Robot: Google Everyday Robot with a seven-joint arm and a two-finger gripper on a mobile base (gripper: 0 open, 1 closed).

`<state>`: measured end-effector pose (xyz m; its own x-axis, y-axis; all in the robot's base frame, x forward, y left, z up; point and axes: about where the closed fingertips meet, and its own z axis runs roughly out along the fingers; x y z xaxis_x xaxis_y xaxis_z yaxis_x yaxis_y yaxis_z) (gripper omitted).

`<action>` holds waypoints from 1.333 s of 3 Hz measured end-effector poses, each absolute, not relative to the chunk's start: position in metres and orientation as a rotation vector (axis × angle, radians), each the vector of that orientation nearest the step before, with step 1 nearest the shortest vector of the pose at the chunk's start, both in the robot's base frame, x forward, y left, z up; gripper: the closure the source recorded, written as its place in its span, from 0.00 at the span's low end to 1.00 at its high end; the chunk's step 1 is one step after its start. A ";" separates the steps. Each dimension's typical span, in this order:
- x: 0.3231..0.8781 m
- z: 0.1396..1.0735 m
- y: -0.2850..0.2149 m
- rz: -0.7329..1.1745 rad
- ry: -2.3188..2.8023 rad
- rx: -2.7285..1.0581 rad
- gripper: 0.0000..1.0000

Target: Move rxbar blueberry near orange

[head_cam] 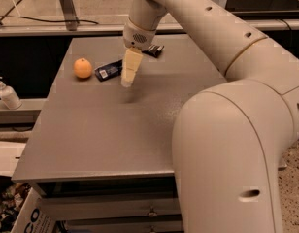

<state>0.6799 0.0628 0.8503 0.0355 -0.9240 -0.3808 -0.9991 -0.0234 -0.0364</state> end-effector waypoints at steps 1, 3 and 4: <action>0.676 0.863 0.028 0.405 1.964 -1.961 0.00; 0.663 0.878 -0.064 0.479 2.017 -1.757 0.00; 0.663 0.877 -0.071 0.480 2.024 -1.742 0.00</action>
Offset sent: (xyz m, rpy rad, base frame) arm -0.0232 -0.1445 0.0358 0.1626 0.0139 -0.1497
